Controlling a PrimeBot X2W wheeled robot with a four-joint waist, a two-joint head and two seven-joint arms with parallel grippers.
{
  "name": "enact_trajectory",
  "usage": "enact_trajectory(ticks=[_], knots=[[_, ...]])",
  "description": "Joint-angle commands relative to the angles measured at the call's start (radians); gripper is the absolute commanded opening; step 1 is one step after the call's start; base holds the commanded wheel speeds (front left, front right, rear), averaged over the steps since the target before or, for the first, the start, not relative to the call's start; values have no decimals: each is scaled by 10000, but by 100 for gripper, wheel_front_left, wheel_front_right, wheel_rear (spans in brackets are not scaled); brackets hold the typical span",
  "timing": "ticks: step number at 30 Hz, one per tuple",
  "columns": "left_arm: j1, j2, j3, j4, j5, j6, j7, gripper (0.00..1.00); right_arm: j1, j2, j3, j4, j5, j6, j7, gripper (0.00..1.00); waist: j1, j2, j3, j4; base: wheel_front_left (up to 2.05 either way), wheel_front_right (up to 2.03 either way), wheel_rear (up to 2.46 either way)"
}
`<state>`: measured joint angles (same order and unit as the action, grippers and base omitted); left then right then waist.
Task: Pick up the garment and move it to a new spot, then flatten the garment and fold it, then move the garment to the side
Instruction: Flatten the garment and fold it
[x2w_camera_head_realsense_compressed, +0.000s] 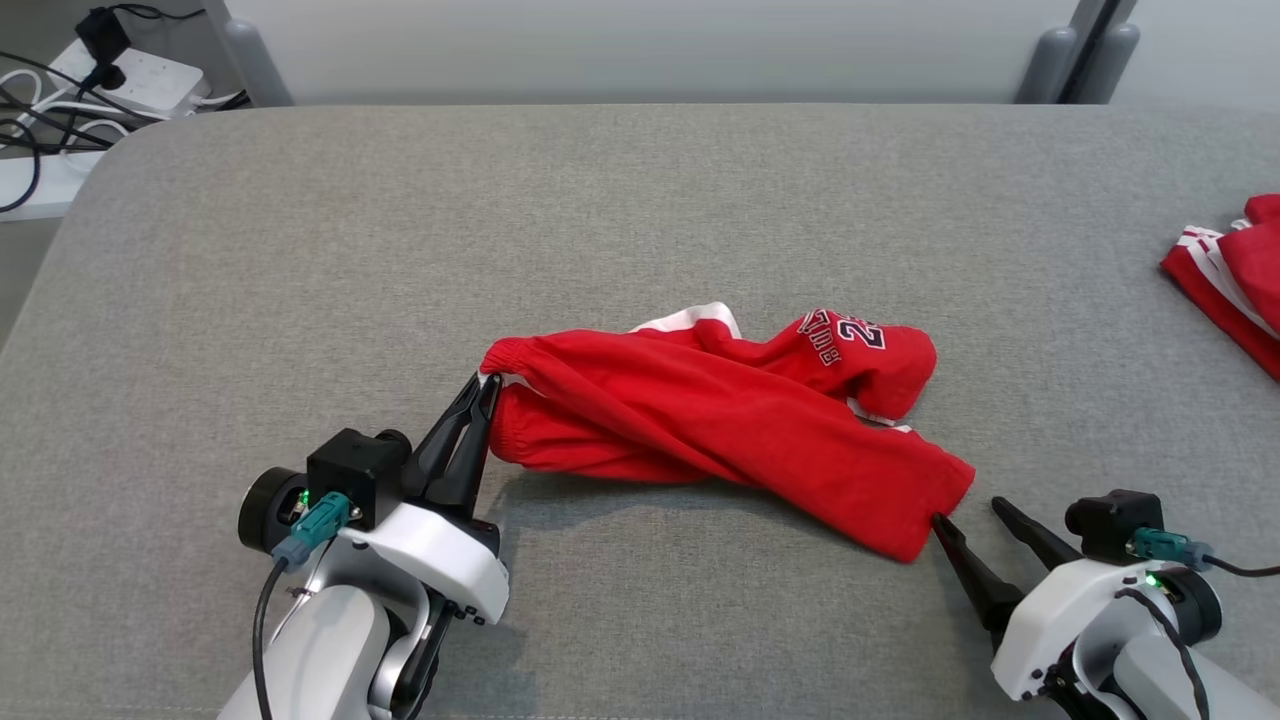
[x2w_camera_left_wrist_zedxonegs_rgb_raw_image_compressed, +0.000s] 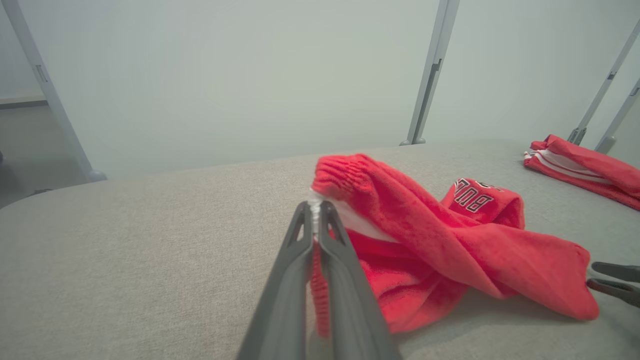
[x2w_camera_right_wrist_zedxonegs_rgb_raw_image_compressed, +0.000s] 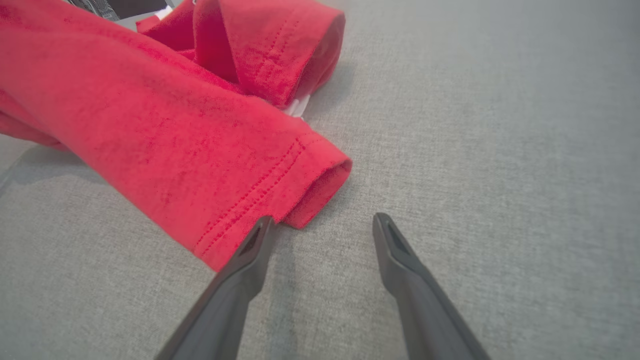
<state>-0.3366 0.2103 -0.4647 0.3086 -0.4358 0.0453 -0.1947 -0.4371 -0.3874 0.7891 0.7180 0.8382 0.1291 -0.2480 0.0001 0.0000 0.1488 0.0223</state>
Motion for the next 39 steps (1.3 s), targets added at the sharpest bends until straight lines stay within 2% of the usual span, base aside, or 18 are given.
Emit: enact_trajectory(ticks=[1,6,12,13,14,15,16,22,26,27,29,30,35,36,39], knots=[[-334,219,391,-261,20,80,-76,0,103,-172,102,-257,-12,16,-136,100,-1,0,-13,58,0,0,0],[-249,250,312,-329,4,81,-61,0,101,11,367,-404,167,16,-136,100,-1,0,-86,243,0,0,0],[-193,190,152,-393,-3,54,-73,0,-190,345,978,45,763,16,42,100,-1,0,-123,383,0,0,0],[-197,183,132,-401,-5,49,-77,0,-277,407,1099,110,867,16,84,93,-1,0,-116,396,0,0,0],[-203,176,111,-409,-6,40,-83,0,-380,456,1231,177,936,16,98,47,-1,0,-109,407,0,0,0],[-209,170,88,-415,-5,30,-90,0,-481,507,1350,236,1002,16,89,36,-1,0,-107,418,0,0,0],[-214,164,64,-420,-3,21,-95,0,-583,542,1493,277,1033,16,74,0,-1,0,-102,432,0,0,0],[-172,229,137,-628,-70,39,-212,0,-1073,354,1560,46,1044,16,-112,0,-1,0,-230,438,0,0,0],[45,341,356,-1152,-222,105,-322,0,-1043,-124,415,-998,523,16,-132,0,-1,0,-498,279,0,0,0],[45,341,356,-1152,-222,105,-322,0,-1043,-124,415,-998,523,16,-132,0,-1,0,-498,279,0,0,0],[281,461,507,-1854,-383,115,-351,0,-635,-521,-757,-2089,-120,16,-134,0,-1,0,-708,108,0,0,0],[281,461,507,-1854,-383,115,-351,0,-635,-521,-757,-2089,-120,16,-134,0,-1,0,-708,108,0,0,0],[717,692,714,-3635,-673,280,-7,0,408,-1175,-2697,-3984,-1165,16,-135,0,-1,0,-1026,-159,0,0,0],[896,779,715,-4456,-860,366,440,0,951,-1407,-3336,-4685,-1317,16,62,0,-1,0,-1117,-204,0,0,0],[1141,991,509,-5515,-1161,400,1445,0,1749,-1615,-4338,-5929,-1520,16,1127,0,-1,0,-1189,-265,0,0,0]])
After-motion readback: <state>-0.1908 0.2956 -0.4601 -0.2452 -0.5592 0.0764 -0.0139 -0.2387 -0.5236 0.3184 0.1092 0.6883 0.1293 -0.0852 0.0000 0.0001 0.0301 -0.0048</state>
